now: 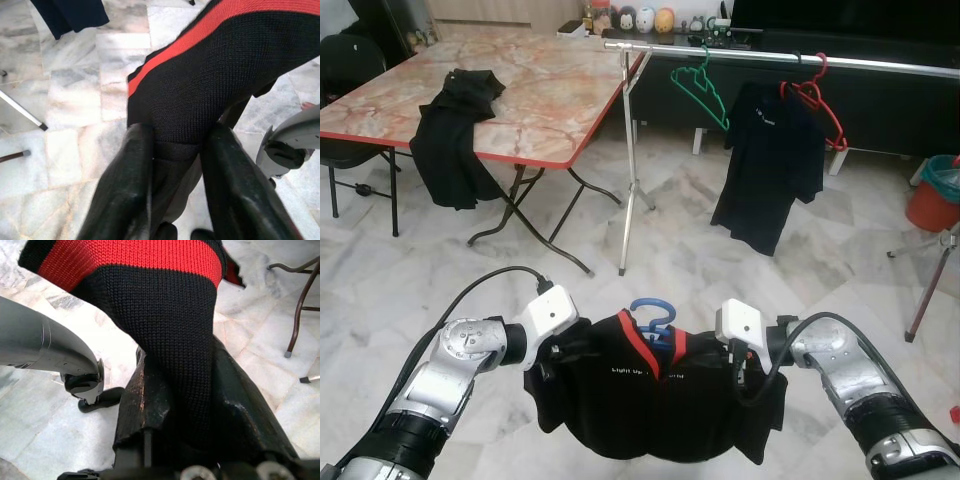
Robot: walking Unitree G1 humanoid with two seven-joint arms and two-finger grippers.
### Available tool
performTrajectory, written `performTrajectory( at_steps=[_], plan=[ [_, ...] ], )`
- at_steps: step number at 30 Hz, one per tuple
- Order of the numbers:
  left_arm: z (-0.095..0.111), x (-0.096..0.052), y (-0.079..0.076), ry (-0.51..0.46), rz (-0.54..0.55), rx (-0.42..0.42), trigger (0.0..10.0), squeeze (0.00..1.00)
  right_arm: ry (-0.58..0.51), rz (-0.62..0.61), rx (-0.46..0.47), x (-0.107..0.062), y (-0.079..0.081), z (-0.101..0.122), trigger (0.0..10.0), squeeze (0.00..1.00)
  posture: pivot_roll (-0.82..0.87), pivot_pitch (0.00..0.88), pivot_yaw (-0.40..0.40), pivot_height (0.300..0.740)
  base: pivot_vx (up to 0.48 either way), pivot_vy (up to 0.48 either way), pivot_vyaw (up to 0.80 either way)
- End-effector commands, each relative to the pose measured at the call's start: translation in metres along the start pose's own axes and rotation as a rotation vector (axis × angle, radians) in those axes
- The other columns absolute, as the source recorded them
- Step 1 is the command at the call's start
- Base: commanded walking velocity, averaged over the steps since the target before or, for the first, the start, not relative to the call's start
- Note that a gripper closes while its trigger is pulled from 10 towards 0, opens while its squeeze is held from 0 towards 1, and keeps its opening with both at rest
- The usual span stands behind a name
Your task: Hang hanger
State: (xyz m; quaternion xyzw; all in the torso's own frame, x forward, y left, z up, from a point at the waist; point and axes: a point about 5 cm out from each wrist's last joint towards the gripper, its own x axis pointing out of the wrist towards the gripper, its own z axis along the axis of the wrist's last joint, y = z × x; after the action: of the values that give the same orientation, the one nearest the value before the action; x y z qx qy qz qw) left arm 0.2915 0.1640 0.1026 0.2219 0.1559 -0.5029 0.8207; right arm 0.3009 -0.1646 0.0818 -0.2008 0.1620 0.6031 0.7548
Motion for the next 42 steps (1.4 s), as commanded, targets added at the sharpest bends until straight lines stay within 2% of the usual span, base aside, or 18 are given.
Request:
performTrajectory(
  at_steps=[1,7,8,9,10,11,12,13,15,22,23,24,25,26,32,40,41,42],
  plan=[
    [-0.007,0.000,-0.004,0.033,-0.025,-0.003,0.0,0.00,-0.033,-0.017,-0.024,-0.001,-0.004,0.008,10.0,0.00,0.06,0.042,0.003,0.740,0.000,0.000,0.00],
    [-0.007,-0.004,-0.002,0.054,-0.015,0.031,0.0,0.00,-0.032,-0.021,-0.022,-0.001,-0.004,0.007,10.0,0.00,0.06,0.041,0.005,0.740,0.000,0.000,0.00],
    [-0.004,-0.008,0.004,0.026,0.023,0.015,8.0,0.00,-0.030,-0.021,-0.019,-0.001,-0.003,0.006,10.0,0.00,0.06,0.041,0.005,0.740,0.000,0.000,0.00],
    [-0.002,-0.011,0.008,0.005,0.043,-0.003,6.1,0.00,-0.028,-0.021,-0.018,0.000,-0.003,0.006,10.0,0.00,0.06,0.041,0.005,0.740,0.000,0.000,0.00],
    [-0.001,-0.014,0.009,0.000,0.048,-0.007,6.1,0.00,-0.027,-0.021,-0.016,0.000,-0.002,0.005,10.0,0.00,0.06,0.041,0.005,0.740,0.000,0.000,0.00],
    [0.000,-0.016,0.011,-0.009,0.059,-0.010,6.6,0.00,-0.026,-0.021,-0.015,0.000,-0.002,0.005,10.0,0.00,0.06,0.041,0.005,0.740,0.000,0.000,0.00],
    [0.001,-0.019,0.013,-0.018,0.069,-0.016,8.8,0.00,-0.025,-0.020,-0.014,0.000,-0.002,0.004,10.0,0.00,0.06,0.043,0.004,0.740,0.000,0.000,0.00],
    [0.002,-0.022,0.014,-0.035,0.070,-0.029,10.0,0.00,-0.025,-0.018,-0.013,0.000,-0.002,0.004,10.0,0.00,0.06,0.043,0.004,0.740,0.000,0.000,0.00],
    [0.003,-0.030,0.017,-0.052,0.076,-0.057,10.0,0.00,-0.023,-0.016,-0.013,0.000,-0.002,0.004,10.0,0.00,0.07,0.044,0.003,0.740,0.000,0.000,0.00],
    [-0.005,-0.037,0.017,-0.002,0.072,-0.049,10.0,0.00,-0.020,-0.018,-0.012,0.001,-0.002,0.004,10.0,0.00,0.07,0.043,0.004,0.740,0.000,0.000,0.00],
    [-0.005,-0.037,0.017,-0.001,0.073,-0.050,10.0,0.05,-0.020,-0.018,-0.012,0.002,-0.002,0.004,10.0,0.00,0.07,0.043,0.004,0.740,0.000,0.000,0.00],
    [-0.006,-0.037,0.017,-0.003,0.076,-0.055,10.0,0.85,-0.019,-0.018,-0.012,0.002,-0.002,0.004,10.0,0.00,0.07,0.043,0.004,0.740,0.000,0.000,0.00],
    [-0.006,-0.037,0.017,-0.003,0.076,-0.055,10.0,0.85,-0.019,-0.018,-0.012,0.002,-0.002,0.004,10.0,0.00,0.07,0.043,0.004,0.740,0.000,0.000,0.00],
    [-0.006,-0.037,0.017,-0.011,0.079,-0.061,10.0,0.98,-0.017,-0.017,-0.012,0.002,-0.002,0.003,10.0,0.00,0.07,0.044,0.003,0.740,0.000,0.000,0.00],
    [0.001,-0.036,0.017,-0.067,0.079,-0.092,10.0,1.00,-0.005,-0.006,-0.010,0.004,0.001,0.000,10.0,0.00,0.07,0.045,0.004,0.740,0.000,0.000,0.00],
    [-0.002,-0.034,0.014,-0.035,0.055,-0.089,10.0,1.00,-0.004,-0.010,-0.009,0.004,0.001,0.000,10.0,0.00,0.07,0.046,0.005,0.740,0.000,0.000,0.00],
    [-0.003,-0.034,0.013,-0.032,0.054,-0.086,10.0,0.97,-0.003,-0.010,-0.009,0.004,0.001,0.000,10.0,0.00,0.07,0.046,0.005,0.740,0.000,0.000,0.00],
    [-0.002,-0.033,0.013,-0.044,0.063,-0.081,10.0,0.59,-0.003,-0.010,-0.010,0.004,0.001,0.000,10.0,0.00,0.07,0.046,0.005,0.740,0.000,0.000,0.00]
  ],
)
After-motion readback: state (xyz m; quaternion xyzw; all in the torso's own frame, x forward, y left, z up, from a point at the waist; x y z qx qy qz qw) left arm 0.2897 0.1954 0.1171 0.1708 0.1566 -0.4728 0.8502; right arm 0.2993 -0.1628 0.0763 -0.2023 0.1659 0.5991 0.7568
